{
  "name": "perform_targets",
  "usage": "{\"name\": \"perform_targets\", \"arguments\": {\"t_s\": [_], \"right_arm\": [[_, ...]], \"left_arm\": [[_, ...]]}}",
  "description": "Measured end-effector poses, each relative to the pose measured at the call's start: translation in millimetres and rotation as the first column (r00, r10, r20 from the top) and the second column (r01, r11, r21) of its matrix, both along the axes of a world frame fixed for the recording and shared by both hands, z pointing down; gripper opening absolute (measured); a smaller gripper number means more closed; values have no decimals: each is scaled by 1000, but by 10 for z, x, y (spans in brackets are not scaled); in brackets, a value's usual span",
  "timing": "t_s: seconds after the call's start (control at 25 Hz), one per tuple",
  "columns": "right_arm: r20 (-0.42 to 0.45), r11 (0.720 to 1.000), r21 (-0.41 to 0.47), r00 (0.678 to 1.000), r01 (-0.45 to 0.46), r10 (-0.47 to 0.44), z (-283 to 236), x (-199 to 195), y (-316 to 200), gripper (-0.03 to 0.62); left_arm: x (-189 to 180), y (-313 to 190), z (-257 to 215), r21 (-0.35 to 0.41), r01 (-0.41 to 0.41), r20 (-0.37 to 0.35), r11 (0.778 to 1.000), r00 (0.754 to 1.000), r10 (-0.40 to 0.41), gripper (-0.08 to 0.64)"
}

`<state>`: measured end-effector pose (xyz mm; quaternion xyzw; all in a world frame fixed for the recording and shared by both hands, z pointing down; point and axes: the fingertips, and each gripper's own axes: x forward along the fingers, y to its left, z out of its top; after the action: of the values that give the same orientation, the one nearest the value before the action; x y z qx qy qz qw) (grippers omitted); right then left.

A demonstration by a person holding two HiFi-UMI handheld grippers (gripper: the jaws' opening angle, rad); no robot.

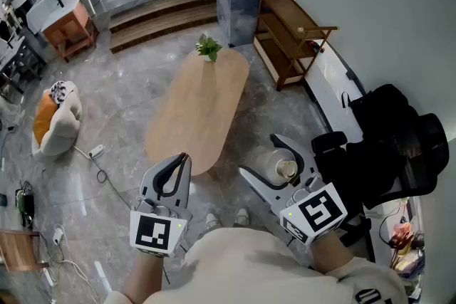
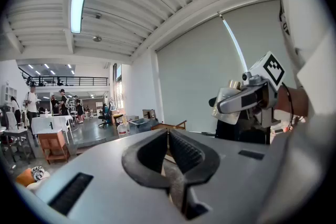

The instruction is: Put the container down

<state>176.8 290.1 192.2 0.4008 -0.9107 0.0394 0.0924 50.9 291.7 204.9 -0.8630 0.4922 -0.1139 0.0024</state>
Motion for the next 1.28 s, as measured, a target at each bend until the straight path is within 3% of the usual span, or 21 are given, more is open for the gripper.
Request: {"name": "perform_targets", "arguments": {"t_s": [0.44, 0.68, 0.96, 1.28], "right_arm": [[-1, 1000, -13, 1000, 6, -6, 68, 226, 15, 334], [-80, 999, -15, 996, 34, -35, 280, 379, -26, 334], [-65, 997, -18, 995, 71, -72, 368, 509, -89, 334], [-49, 996, -18, 994, 92, -93, 373, 579, -221, 334]], "left_arm": [[127, -14, 68, 7, 28, 27, 1000, 999, -28, 12], [293, -65, 188, -10, 47, 29, 999, 999, -46, 12], [546, -81, 223, -3, 53, 31, 999, 998, -53, 12], [529, -156, 189, 0, 103, 67, 995, 992, -103, 12]]}}
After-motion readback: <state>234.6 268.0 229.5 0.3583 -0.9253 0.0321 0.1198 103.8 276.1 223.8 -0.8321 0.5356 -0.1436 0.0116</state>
